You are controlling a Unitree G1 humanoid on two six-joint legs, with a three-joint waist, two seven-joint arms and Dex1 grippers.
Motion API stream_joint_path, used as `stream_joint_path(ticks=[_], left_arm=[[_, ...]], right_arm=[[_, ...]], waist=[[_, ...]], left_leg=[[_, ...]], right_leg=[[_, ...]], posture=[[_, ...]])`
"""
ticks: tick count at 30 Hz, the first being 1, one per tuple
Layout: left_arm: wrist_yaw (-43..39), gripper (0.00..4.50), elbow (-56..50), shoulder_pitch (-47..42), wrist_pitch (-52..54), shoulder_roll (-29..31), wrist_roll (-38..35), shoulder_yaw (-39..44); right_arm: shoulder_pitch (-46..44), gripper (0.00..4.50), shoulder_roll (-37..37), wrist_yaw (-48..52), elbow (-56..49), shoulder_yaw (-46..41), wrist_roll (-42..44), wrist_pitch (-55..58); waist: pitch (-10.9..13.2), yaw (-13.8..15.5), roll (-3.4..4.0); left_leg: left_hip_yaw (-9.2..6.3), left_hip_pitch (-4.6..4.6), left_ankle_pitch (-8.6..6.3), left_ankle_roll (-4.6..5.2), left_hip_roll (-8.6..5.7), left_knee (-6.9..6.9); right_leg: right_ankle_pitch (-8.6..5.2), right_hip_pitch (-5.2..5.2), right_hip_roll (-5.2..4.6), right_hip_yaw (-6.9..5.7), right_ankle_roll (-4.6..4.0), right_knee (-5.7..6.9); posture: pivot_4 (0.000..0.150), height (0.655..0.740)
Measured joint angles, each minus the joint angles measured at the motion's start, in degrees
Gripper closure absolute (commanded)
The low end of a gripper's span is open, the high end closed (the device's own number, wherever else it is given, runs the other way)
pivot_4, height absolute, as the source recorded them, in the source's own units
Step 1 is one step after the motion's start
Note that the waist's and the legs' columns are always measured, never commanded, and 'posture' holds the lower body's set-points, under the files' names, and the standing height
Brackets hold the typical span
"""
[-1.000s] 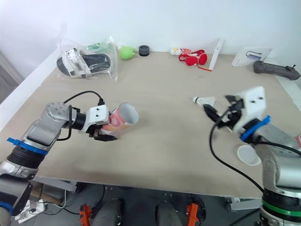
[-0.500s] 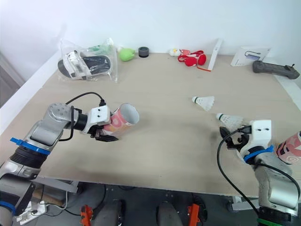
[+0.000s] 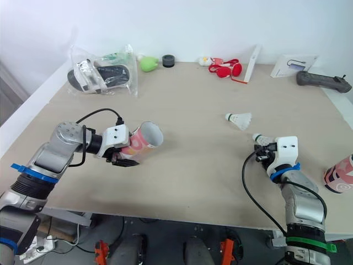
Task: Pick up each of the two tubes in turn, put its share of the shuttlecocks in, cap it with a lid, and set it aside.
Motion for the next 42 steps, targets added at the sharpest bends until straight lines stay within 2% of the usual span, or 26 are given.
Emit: stream_joint_path(ticks=[1,10,15,20,23,26,27,28,33,39,41,42], left_arm=[[0.01,1.34,-0.09,0.05,0.01,0.00,0.00,0.01],[0.07,1.34,-0.95,0.29,0.87,0.06,0.02,0.04],[0.07,1.34,-0.95,0.27,0.92,-0.02,0.08,0.02],[-0.14,1.34,-0.96,0.30,1.04,0.16,0.20,0.00],[-0.05,1.34,-0.98,0.28,1.01,-0.37,0.44,-0.11],[-0.06,1.34,-0.94,0.13,0.96,-0.79,0.48,-0.20],[-0.08,1.34,-0.93,0.07,0.96,-0.88,0.49,-0.23],[-0.13,1.34,-0.99,0.12,0.90,-1.01,0.43,-0.13],[-0.09,1.34,-1.48,0.25,0.76,-1.40,0.37,-0.07],[0.50,1.34,-1.87,0.72,1.15,-1.18,0.52,0.07],[0.89,1.34,-2.80,1.52,1.14,-1.05,0.52,0.41],[1.00,1.34,-3.00,1.65,1.15,-1.05,0.53,0.44]], right_arm=[[-0.04,4.41,0.01,-0.14,0.08,0.02,-0.02,-0.16],[0.63,4.41,0.05,-0.24,-1.71,-0.56,1.50,-0.58],[1.76,4.41,-3.22,3.64,-11.45,-1.98,6.33,3.16],[2.12,4.41,-13.09,14.11,-28.95,-0.84,18.65,15.15],[-5.71,4.41,-17.23,17.66,-38.92,5.64,24.13,21.62],[-13.87,4.41,-16.06,18.72,-41.39,16.93,23.66,24.79],[-14.72,4.41,-15.55,18.83,-41.46,18.25,23.48,24.88],[-18.07,4.41,-13.16,19.46,-41.10,23.45,21.53,24.94],[-21.53,4.41,-8.40,20.87,-37.76,32.81,16.30,23.17],[-23.32,4.41,-6.72,23.35,-33.74,36.40,10.83,18.99],[-23.65,3.37,-5.74,23.91,-33.04,36.25,10.00,18.83],[-23.91,3.20,-5.70,23.91,-32.65,36.07,9.93,18.87]], waist=[[0.00,0.00,0.00],[0.00,-0.01,0.01],[0.01,0.00,0.02],[0.02,-0.15,0.19],[0.00,-0.08,0.04],[0.00,-0.02,-0.02],[0.00,0.02,-0.03],[0.01,0.04,-0.04],[-0.01,0.46,-0.08],[-0.01,0.33,-0.08],[-0.01,0.13,-0.08],[-0.01,0.13,-0.08]], left_leg=[[0.00,0.00,0.00,0.00,0.00,0.00],[0.00,0.00,0.00,0.00,0.01,-0.02],[-0.01,0.00,0.00,0.00,0.01,-0.02],[-0.02,0.01,0.00,0.01,0.01,-0.05],[-0.12,0.04,0.02,0.03,0.07,-0.02],[-0.09,-0.01,0.02,0.03,0.03,0.03],[-0.09,-0.03,0.02,0.03,0.03,0.04],[-0.09,-0.07,0.02,0.03,0.03,0.03],[-0.14,-0.20,0.02,0.03,-0.02,0.02],[-0.15,-0.13,0.02,0.03,0.04,0.02],[-0.15,-0.12,0.02,0.03,0.06,0.02],[-0.15,-0.12,0.02,0.03,0.06,0.02]], right_leg=[[0.00,0.00,0.01,0.00,0.00,0.00],[-0.01,0.00,0.00,0.01,-0.01,0.00],[-0.02,0.00,0.00,-0.01,0.01,0.00],[-0.04,-0.01,0.01,0.01,0.00,0.00],[0.00,0.04,0.06,-0.09,-0.04,-0.01],[0.00,0.05,0.01,-0.06,-0.01,-0.07],[0.00,0.04,0.01,-0.06,-0.02,-0.08],[-0.01,0.03,0.01,-0.06,0.00,-0.10],[-0.07,0.02,-0.04,-0.13,0.01,-0.14],[-0.05,0.02,0.04,-0.14,-0.02,-0.11],[-0.05,0.02,0.05,-0.12,-0.03,-0.10],[-0.05,0.02,0.05,-0.12,-0.03,-0.10]], posture=[[0.150,0.7400],[0.150,0.7400],[0.150,0.7400],[0.150,0.7400],[0.150,0.7400],[0.150,0.7400],[0.150,0.7400],[0.150,0.7400],[0.150,0.7400],[0.150,0.7400],[0.150,0.7400],[0.150,0.7400]])
